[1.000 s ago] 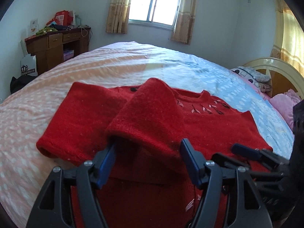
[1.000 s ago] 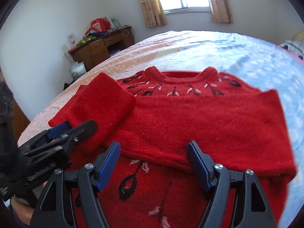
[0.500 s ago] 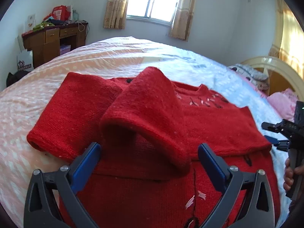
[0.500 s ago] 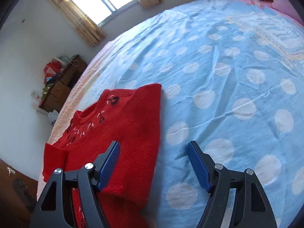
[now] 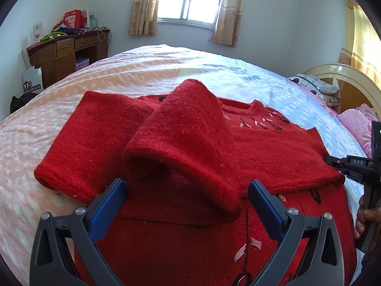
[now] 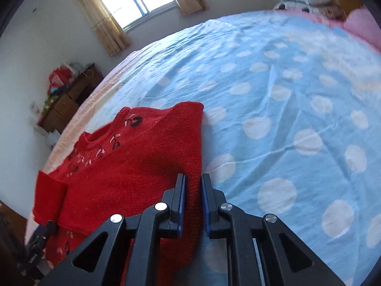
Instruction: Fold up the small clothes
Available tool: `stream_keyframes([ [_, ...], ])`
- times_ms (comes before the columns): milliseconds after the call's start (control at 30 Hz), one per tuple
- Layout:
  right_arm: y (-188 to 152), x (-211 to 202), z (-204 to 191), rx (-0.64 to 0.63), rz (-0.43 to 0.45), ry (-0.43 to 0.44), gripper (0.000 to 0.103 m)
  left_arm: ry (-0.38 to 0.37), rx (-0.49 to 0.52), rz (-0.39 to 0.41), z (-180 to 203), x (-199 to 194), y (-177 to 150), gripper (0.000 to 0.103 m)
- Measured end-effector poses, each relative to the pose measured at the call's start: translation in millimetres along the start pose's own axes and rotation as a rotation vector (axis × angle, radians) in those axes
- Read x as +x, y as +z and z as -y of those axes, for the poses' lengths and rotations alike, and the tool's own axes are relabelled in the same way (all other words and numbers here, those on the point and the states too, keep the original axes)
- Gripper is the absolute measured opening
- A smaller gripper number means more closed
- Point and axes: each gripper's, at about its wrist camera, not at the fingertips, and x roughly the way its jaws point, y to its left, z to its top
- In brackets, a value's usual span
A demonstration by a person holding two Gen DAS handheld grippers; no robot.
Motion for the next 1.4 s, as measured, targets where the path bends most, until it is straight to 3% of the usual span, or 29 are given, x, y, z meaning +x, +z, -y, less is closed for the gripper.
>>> stream_keyframes([
  [167, 1.8, -7.0, -27.2, -0.148, -0.003, -0.109, 0.025, -0.001, -0.001, 0.002, -0.3, -0.4, -0.1, 0.103],
  [233, 2.6, -30.6, -37.6, -0.143, 0.096, -0.149, 0.029, -0.007, -0.007, 0.006, -1.7, -1.5, -0.2, 0.103],
  [267, 1.9, -43.2, -46.3, -0.137, 0.143, -0.106, 0.036, -0.014, -0.018, 0.01, -3.7, -3.6, 0.1, 0.103],
  [333, -1.8, -51.5, -69.9, -0.147, 0.138, 0.04, 0.074, -0.028, -0.049, 0.014, -8.4, -8.3, 0.7, 0.103],
  [400, -8.0, -46.5, -96.2, -0.184, 0.081, 0.15, 0.075, -0.039, -0.095, 0.011, -16.2, -17.1, 1.6, 0.103],
  [533, -24.6, -27.9, -155.6, -0.259, -0.021, 0.278, 0.075, -0.002, -0.172, 0.036, -38.1, -42.8, -9.1, 0.103],
  [633, -41.7, -19.2, -199.6, -0.312, -0.075, 0.351, 0.075, 0.104, -0.229, 0.065, -61.4, -60.6, -22.5, 0.103],
  [700, -55.1, -18.6, -225.9, -0.384, -0.085, 0.371, 0.075, 0.17, -0.294, 0.078, -81.5, -68.5, -31.0, 0.103],
  [800, -81.2, -15.3, -265.9, -0.565, -0.07, 0.341, 0.075, 0.156, -0.385, 0.071, -103.1, -66.6, -40.4, 0.103],
  [867, -98.0, -6.1, -289.2, -0.712, -0.058, 0.263, 0.075, 0.163, -0.367, 0.086, -99.0, -65.1, -40.0, 0.103],
  [933, -108.6, 4.9, -301.1, -0.839, -0.03, 0.157, 0.075, 0.234, -0.334, 0.066, -92.0, -57.7, -40.7, 0.1],
  [967, -108.2, 6.9, -302.0, -0.871, 0.001, 0.096, 0.075, 0.246, -0.318, 0.064, -89.1, -53.9, -41.3, 0.103],
  [1000, -105.3, 9.2, -302.3, -0.88, 0.03, 0.049, 0.065, 0.246, -0.302, 0.076, -84.5, -53.7, -40.7, 0.103],
  [1033, -98.7, 10.2, -300.8, -0.867, 0.035, 0.048, 0.044, 0.251, -0.289, 0.077, -80.9, -52.8, -40.4, 0.103],
  [1100, -78.0, 14.4, -293.0, -0.766, -0.028, 0.118, 0.016, 0.249, -0.289, 0.075, -83.9, -51.6, -40.2, 0.103],
  [1200, -54.3, 9.8, -269.5, -0.604, -0.025, 0.16, 0.013, 0.23, -0.307, 0.084, -88.8, -52.3, -41.3, 0.103],
  [1400, -25.8, -7.6, -178.1, -0.273, 0.008, 0.207, 0.012, 0.25, -0.29, 0.072, -87.0, -51.5, -43.9, 0.103],
])
